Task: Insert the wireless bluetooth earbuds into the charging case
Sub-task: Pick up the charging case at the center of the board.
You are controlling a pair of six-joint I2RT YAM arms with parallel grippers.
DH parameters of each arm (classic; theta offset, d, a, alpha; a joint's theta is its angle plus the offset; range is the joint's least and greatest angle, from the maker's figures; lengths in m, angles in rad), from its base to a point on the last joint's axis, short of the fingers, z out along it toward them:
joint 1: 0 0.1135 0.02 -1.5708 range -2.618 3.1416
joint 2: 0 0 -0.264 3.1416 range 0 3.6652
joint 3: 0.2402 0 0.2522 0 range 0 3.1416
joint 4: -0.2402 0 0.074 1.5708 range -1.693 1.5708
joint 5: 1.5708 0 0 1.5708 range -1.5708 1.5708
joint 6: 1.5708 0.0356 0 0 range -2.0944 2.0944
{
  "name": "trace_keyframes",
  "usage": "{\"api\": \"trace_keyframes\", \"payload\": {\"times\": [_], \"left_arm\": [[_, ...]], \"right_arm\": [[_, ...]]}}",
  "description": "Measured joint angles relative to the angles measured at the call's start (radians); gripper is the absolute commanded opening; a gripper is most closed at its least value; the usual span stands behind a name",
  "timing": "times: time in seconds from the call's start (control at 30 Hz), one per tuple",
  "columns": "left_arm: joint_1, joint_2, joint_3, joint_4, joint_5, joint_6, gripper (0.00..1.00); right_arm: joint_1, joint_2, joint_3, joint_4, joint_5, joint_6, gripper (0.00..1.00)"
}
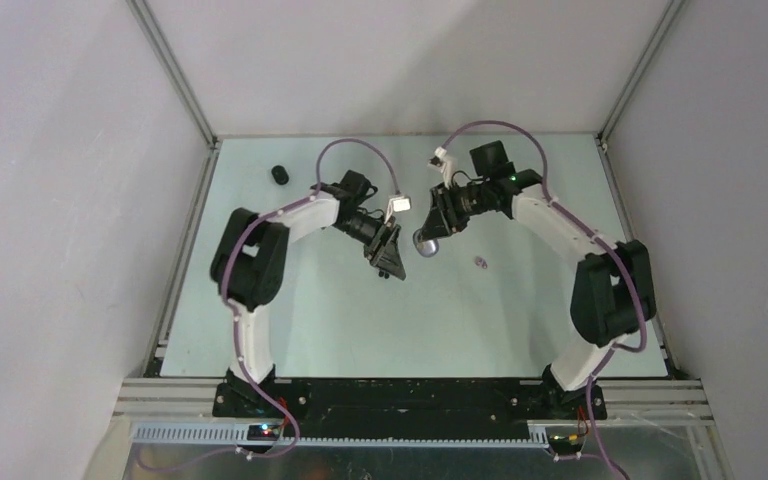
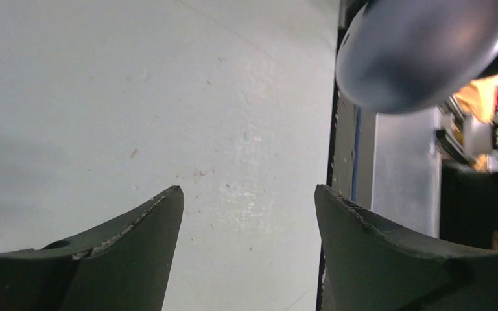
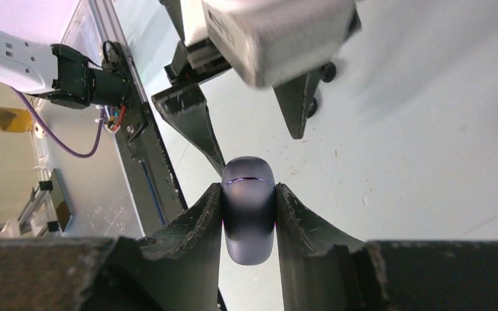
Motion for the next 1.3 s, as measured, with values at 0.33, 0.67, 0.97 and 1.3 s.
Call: {"api": "trace_keyframes", "payload": {"times": [0.33,0.67,0.97,1.3], "left_arm": [[0.058,-0.227,0.066,0.257,-0.066,-0.248,0.99],[-0.013,-0.533,-0.058,0.357,0.01,-0.294,0.99],[-0.114,-0.561,-0.13,0.309,0.097,-0.246,0.89],[-0.144,-0.541,-0.112,0.238,0.1,-0.193,0.49]], "right_arm": [[-0.093,-0.142,0.065,-0.06,-0.003,-0.023,0.29],[0.065,-0.323,0.129,-0.072,-0.079,-0.026,0.3],[0.133,-0.338,0.081,-0.055,-0.093,-0.027,0.3],[0.122,-0.346,0.021,-0.042,-0.079,-0.047,0.29]]}}
